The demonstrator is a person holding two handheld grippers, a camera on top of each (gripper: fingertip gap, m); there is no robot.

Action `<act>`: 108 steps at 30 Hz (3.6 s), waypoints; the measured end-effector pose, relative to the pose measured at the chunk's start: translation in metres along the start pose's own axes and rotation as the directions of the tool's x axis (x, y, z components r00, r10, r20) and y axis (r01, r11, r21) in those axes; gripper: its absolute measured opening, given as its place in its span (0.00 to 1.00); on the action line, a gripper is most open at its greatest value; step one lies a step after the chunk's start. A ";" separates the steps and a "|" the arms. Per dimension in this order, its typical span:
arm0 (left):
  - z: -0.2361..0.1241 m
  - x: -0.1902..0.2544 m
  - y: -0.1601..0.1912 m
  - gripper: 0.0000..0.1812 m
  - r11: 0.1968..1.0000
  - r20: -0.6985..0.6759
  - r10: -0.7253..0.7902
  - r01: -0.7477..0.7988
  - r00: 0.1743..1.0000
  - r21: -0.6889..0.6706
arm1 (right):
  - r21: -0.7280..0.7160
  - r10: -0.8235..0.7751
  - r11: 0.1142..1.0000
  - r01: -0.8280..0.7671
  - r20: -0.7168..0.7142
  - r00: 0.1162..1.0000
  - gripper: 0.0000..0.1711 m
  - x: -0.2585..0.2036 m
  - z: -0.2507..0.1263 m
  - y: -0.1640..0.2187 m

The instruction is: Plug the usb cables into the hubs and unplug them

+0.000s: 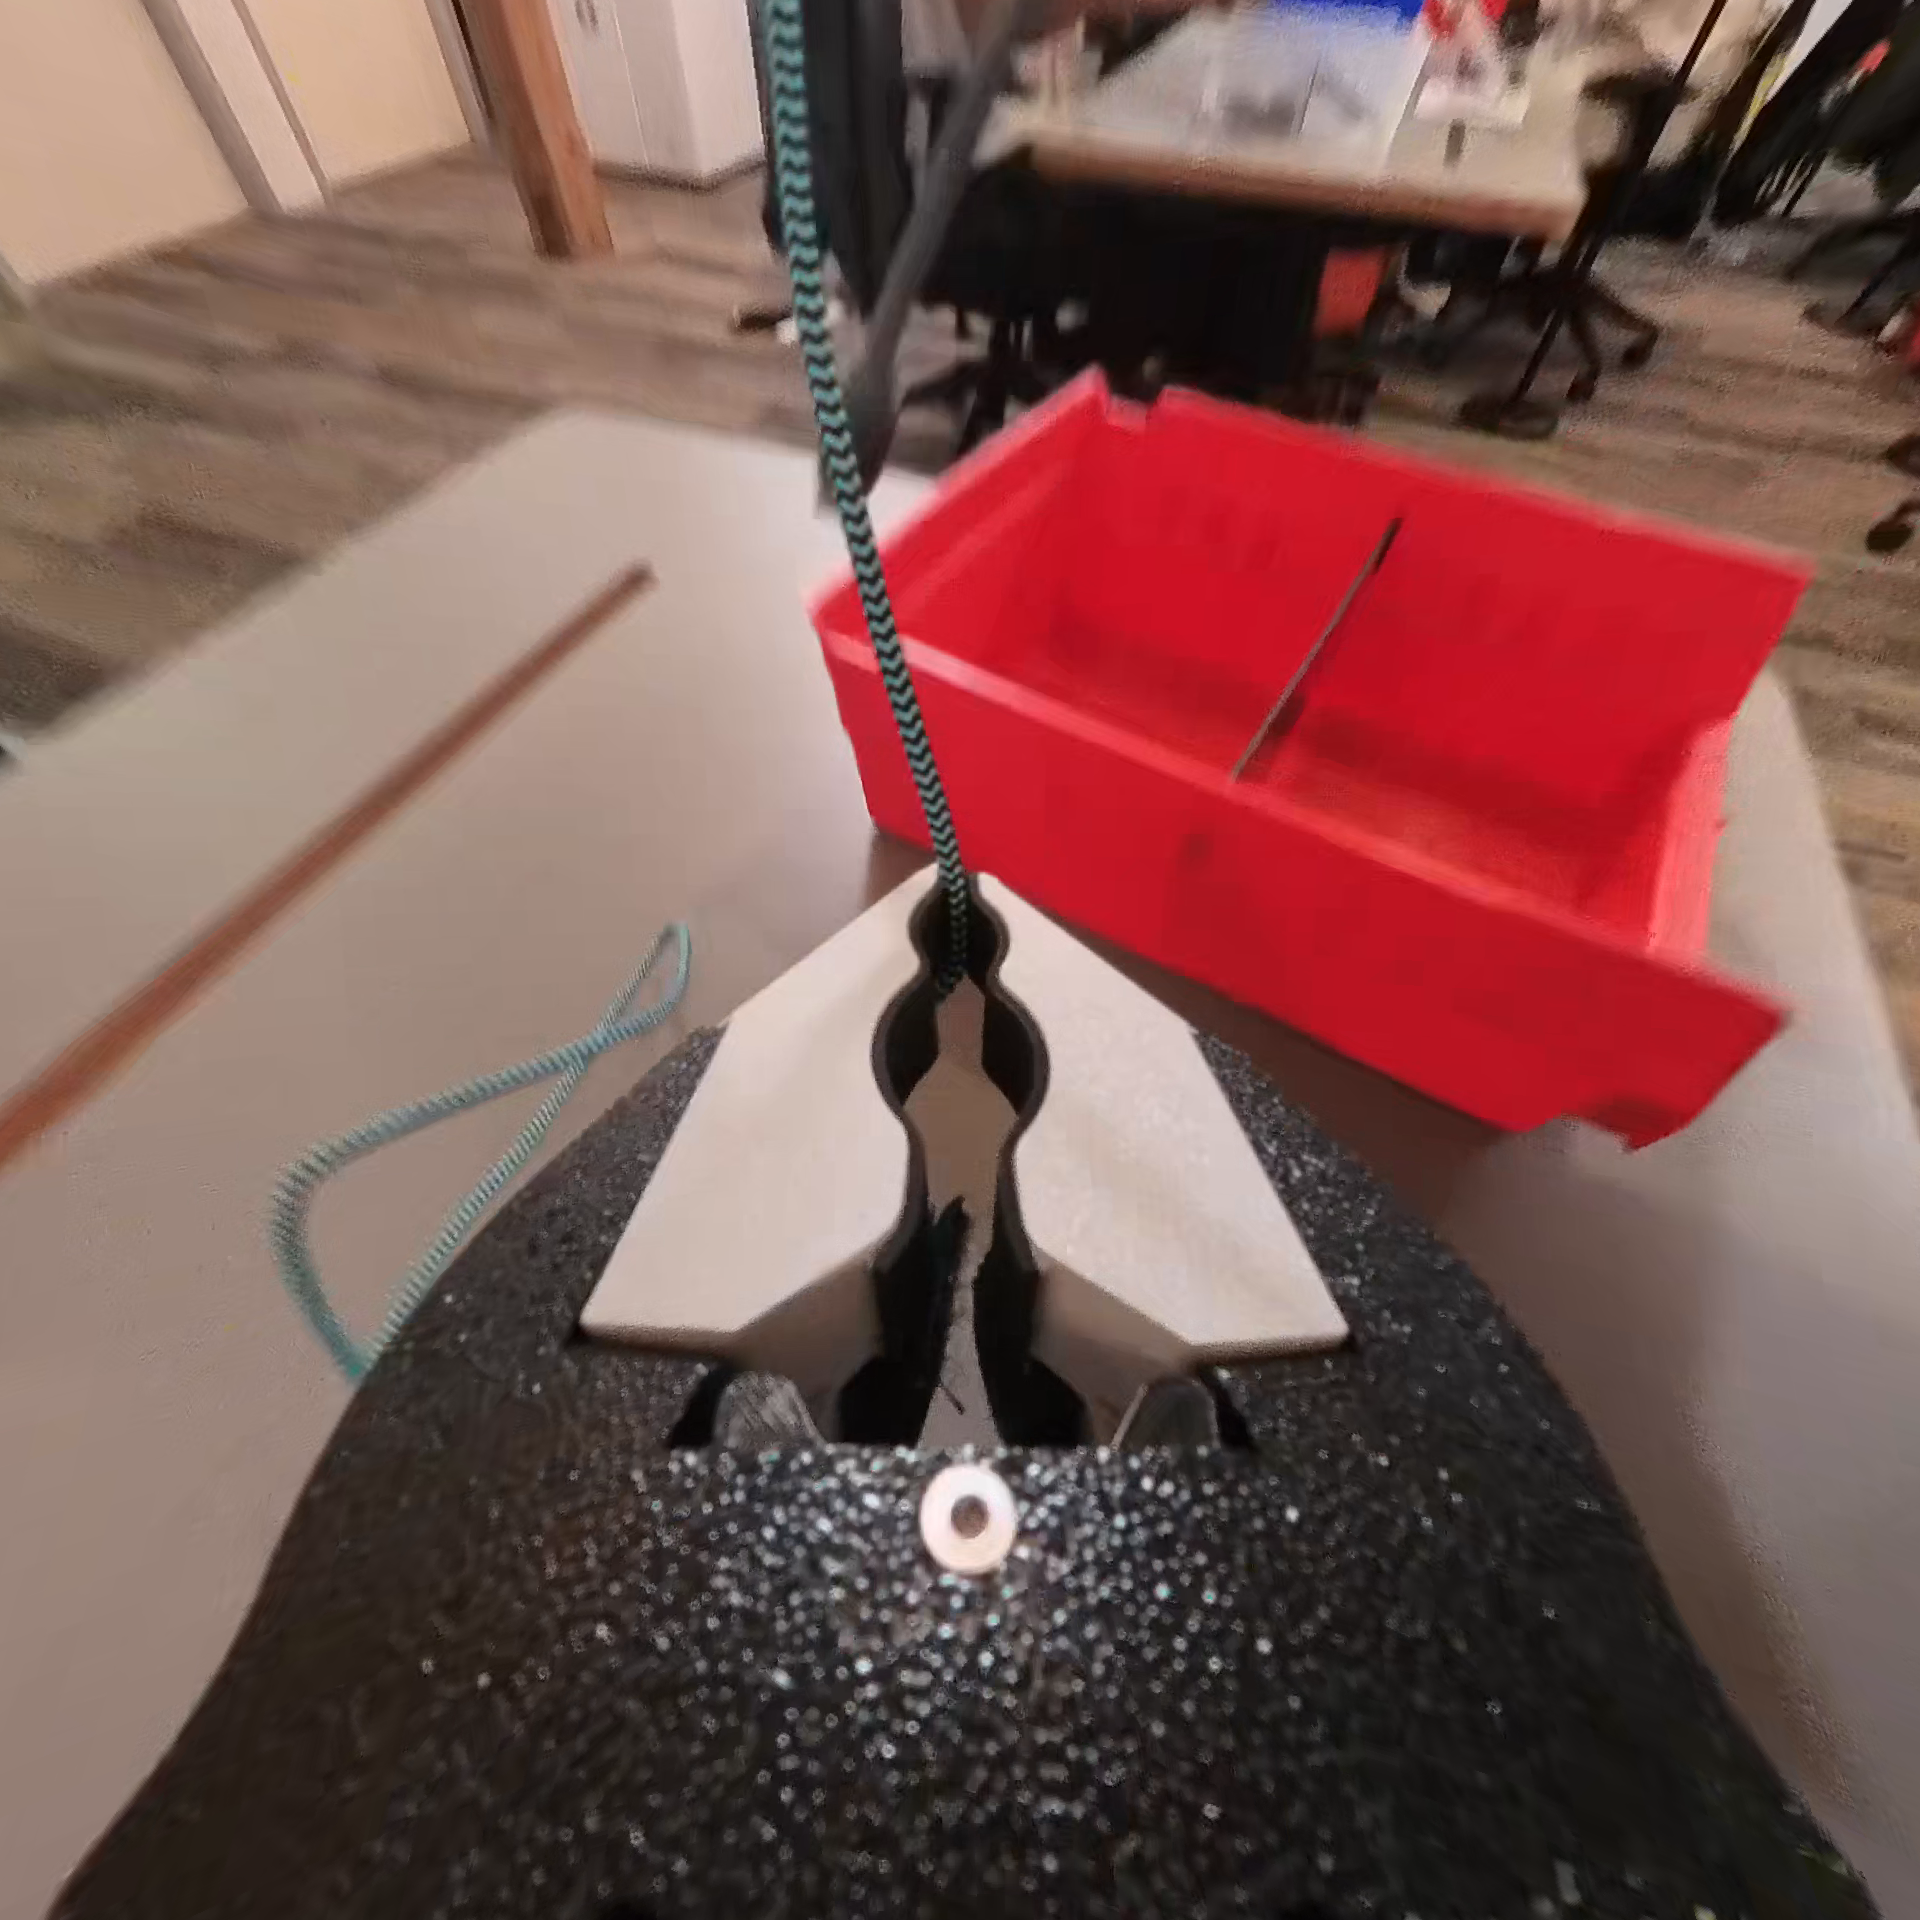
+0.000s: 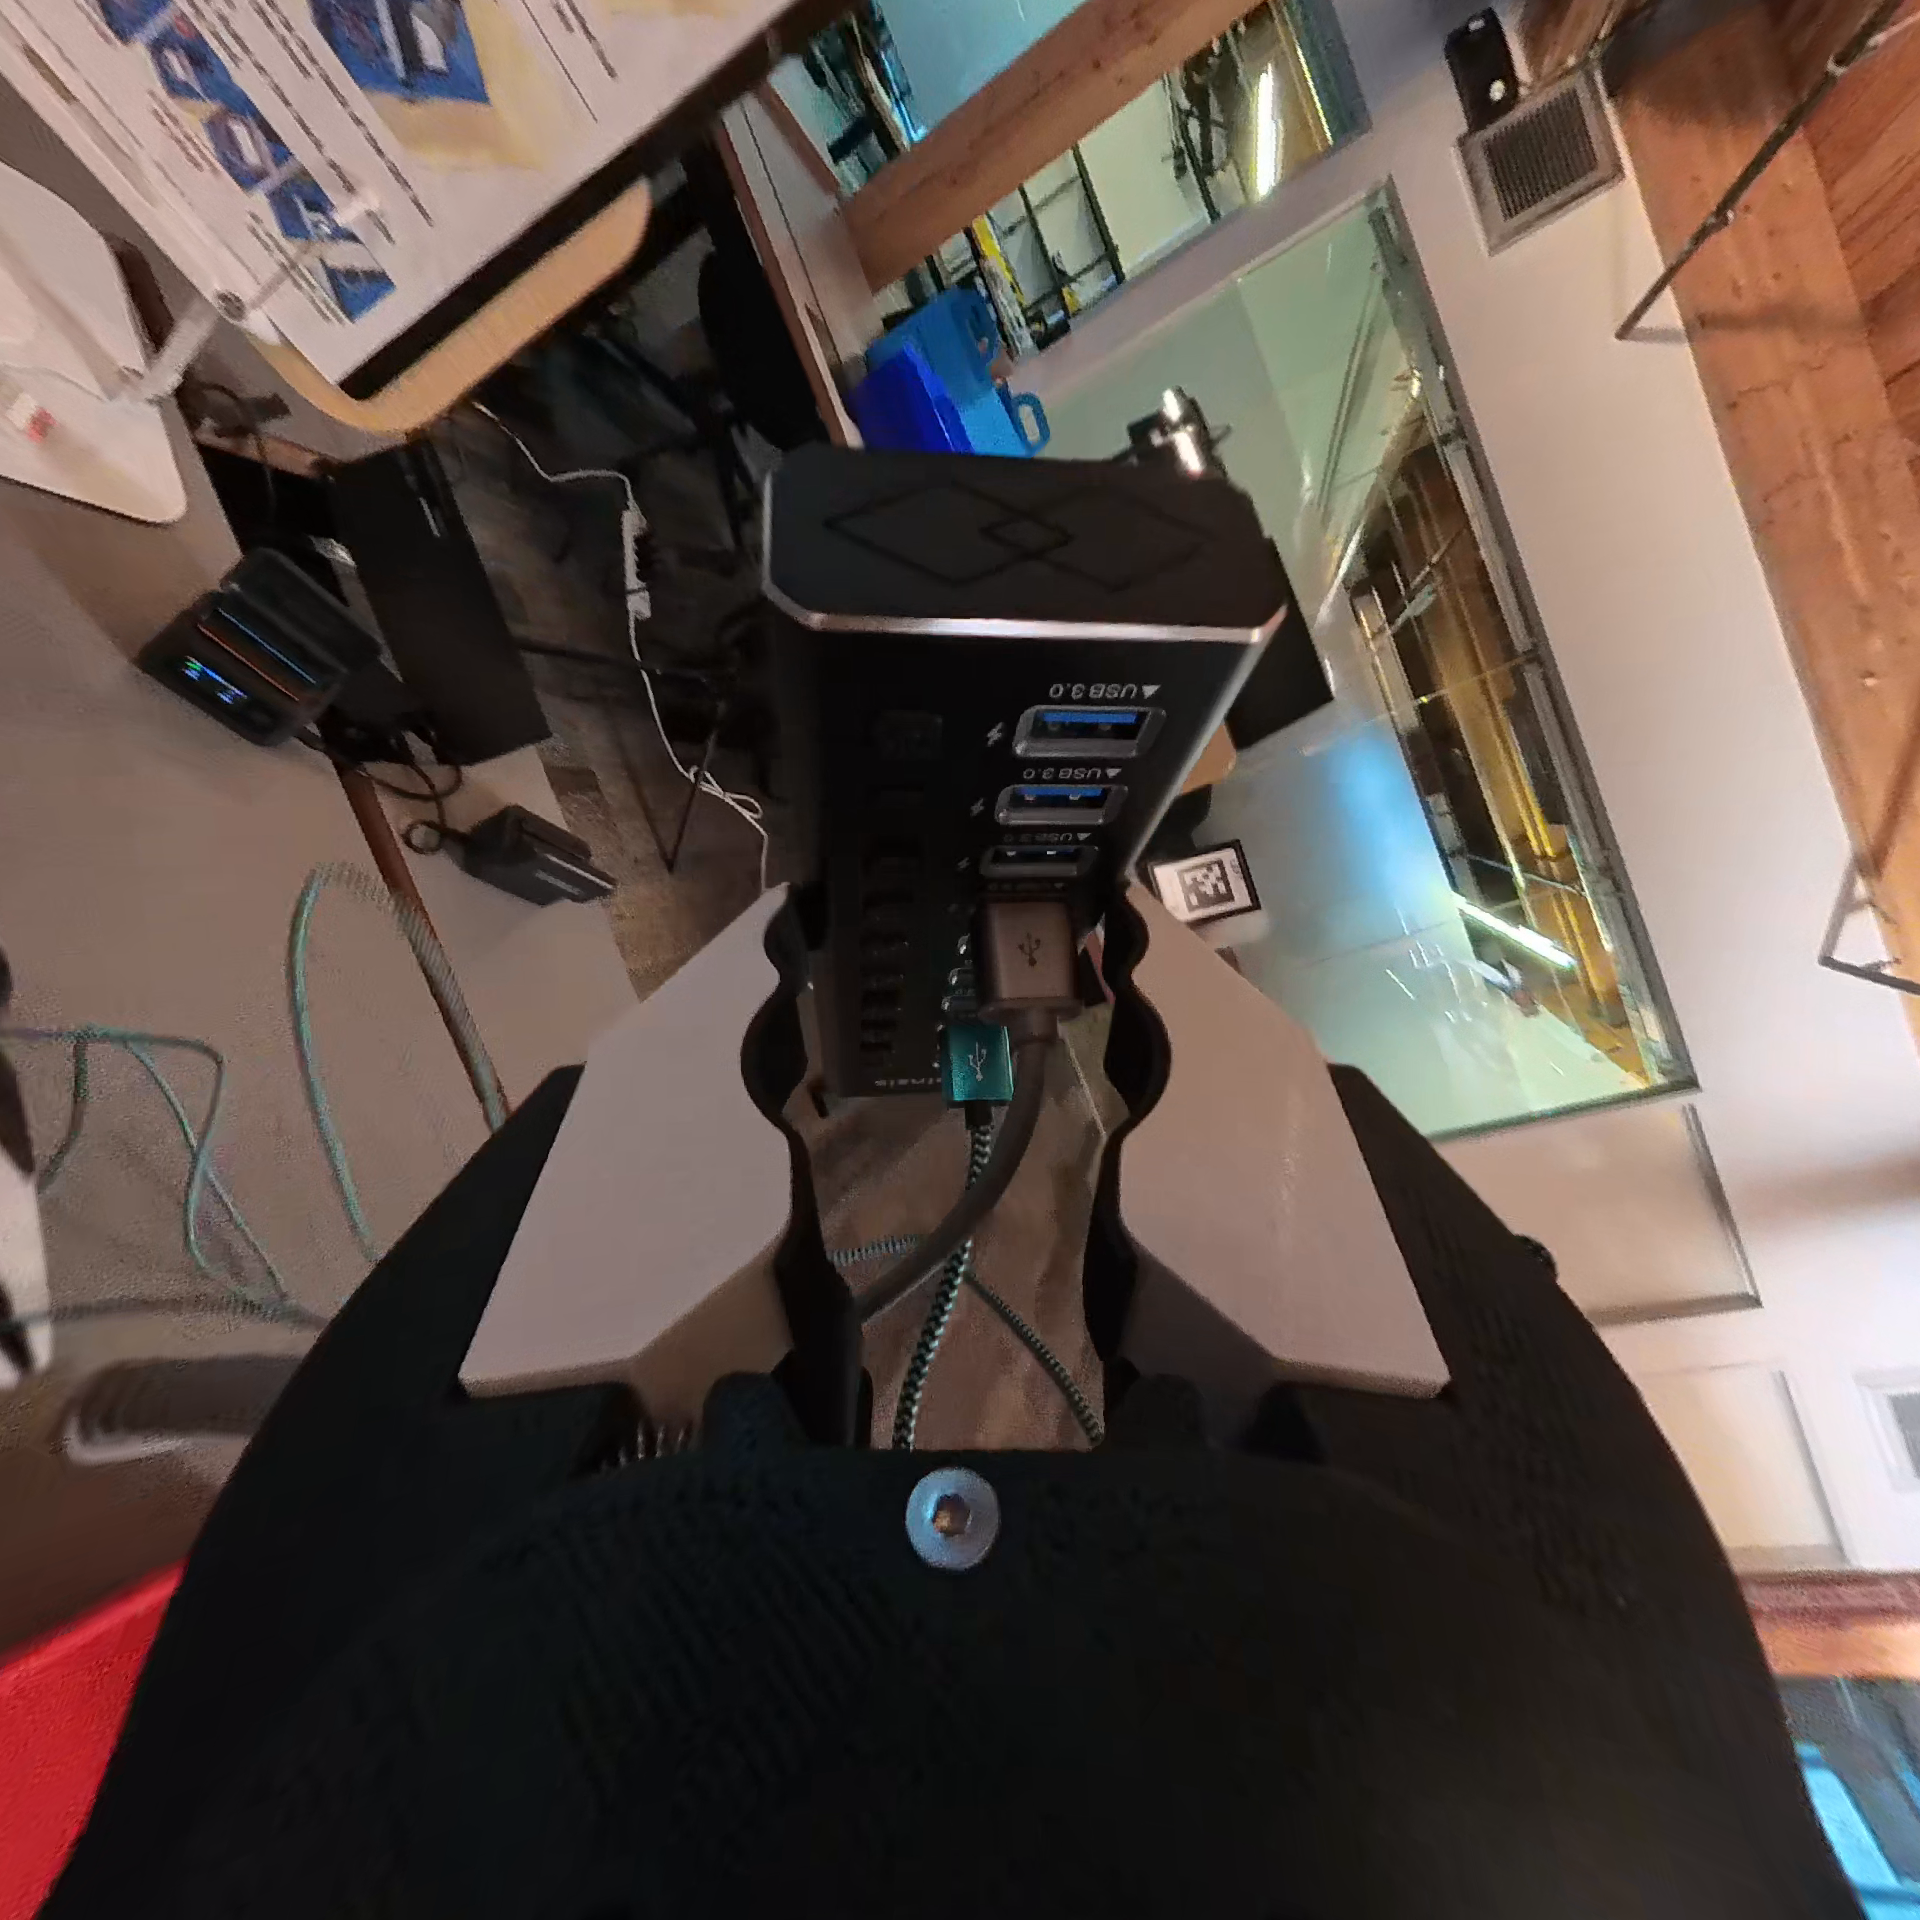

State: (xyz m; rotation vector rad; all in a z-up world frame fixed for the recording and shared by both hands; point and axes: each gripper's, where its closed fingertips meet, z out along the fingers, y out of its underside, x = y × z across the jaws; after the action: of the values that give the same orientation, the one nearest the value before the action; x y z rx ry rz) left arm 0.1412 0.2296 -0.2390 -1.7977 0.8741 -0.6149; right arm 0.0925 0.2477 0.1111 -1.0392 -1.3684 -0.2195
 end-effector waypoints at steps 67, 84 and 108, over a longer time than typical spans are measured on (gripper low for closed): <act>-0.005 0.085 -0.251 0.00 0.990 -0.468 0.139 -0.110 0.873 0.088 | -0.033 0.789 0.520 -0.854 0.401 0.465 0.56 -0.160 -0.030 0.194; -0.018 0.056 -0.257 0.14 0.969 -0.366 0.047 0.047 0.930 0.243 | 0.023 0.760 0.617 -0.787 0.241 0.603 0.00 -0.121 -0.040 0.212; -0.031 0.086 -0.294 0.00 0.880 -0.405 0.179 0.038 0.896 0.473 | 0.087 0.785 0.612 -0.786 0.051 0.617 0.05 -0.176 0.004 0.194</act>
State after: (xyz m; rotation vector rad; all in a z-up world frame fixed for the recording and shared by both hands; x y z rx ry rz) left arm 0.2537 0.2133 0.0475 -1.1906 0.9811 -1.1113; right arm 0.1755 0.2847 -0.1349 -1.4607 -0.7917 0.5211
